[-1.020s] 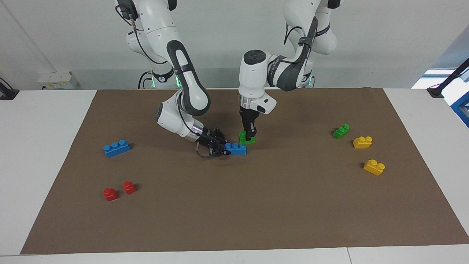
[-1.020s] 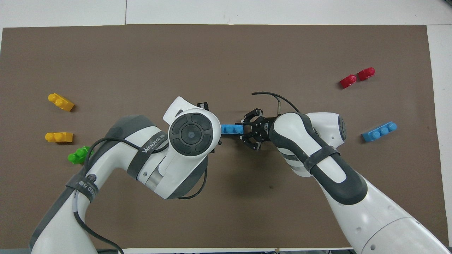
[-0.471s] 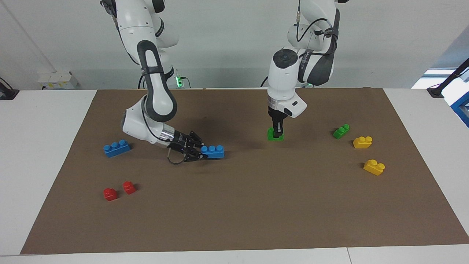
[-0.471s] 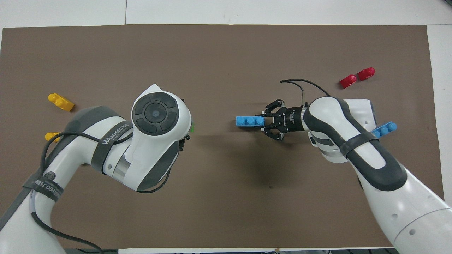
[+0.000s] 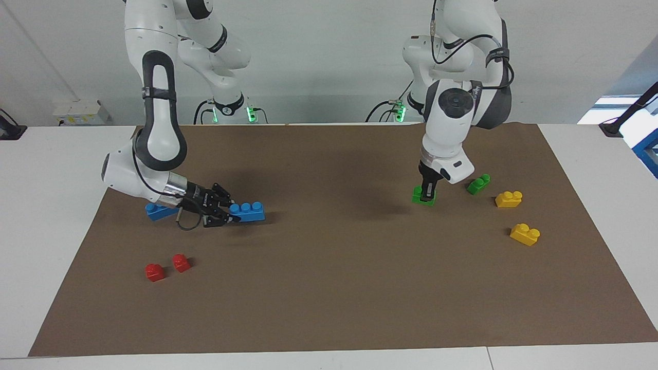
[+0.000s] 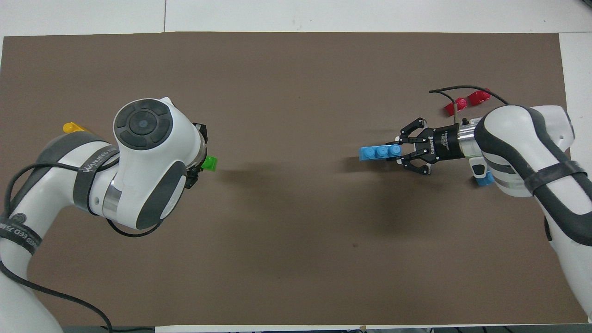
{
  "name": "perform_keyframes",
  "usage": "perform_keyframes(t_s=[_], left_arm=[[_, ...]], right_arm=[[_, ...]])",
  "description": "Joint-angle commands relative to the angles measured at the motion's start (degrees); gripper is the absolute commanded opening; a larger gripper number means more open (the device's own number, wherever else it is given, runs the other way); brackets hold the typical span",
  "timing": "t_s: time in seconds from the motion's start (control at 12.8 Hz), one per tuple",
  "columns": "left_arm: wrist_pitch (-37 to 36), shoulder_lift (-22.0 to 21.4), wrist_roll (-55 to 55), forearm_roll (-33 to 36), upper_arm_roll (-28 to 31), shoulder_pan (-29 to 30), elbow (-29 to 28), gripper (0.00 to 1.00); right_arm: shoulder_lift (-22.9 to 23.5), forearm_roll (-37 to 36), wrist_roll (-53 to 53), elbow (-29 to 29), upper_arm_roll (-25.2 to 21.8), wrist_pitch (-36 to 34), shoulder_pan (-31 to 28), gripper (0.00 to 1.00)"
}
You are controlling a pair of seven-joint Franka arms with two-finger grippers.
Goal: Remove green block with left arm and hold with right
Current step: 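Carry the green brick with the left gripper while the right gripper carries the blue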
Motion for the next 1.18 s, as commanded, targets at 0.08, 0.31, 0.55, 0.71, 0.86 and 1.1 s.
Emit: perform_keyframes(t_s=[0.08,0.31,0.55,0.71,0.86,1.1], left_arm=[[7.0,-2.6,12.5,-1.4,-0.7,7.7,-5.8,0.00],[10.3,-1.5,21.1,-1.4,-0.6,12.8,-6.2,0.00],[15.4,1.3,26.4,-1.5,-0.6,16.1,-6.6,0.00],[17.0,3.2,29.2,-1.5,-0.6,17.2,-6.5,0.00],[19.5,5.3,30.6,-1.5,-0.6,17.6,-6.5,0.00],[23.3,8.5,30.6,-1.5,-0.6,17.6,-6.0,0.00]], right_arm=[[0.7,-5.8,-4.5,1.3,0.9,-2.5,-6.0,0.00],[4.6,-8.5,-8.5,4.2,0.9,-2.8,-9.4,0.00],[6.2,-9.0,-10.3,5.6,0.9,-2.7,-10.0,0.00],[6.3,-9.0,-10.4,5.6,0.9,-2.5,-9.7,0.00],[6.3,-9.0,-10.4,5.5,0.9,-2.4,-9.6,0.00],[6.3,-9.0,-14.9,4.6,0.9,-1.4,-9.6,0.51]])
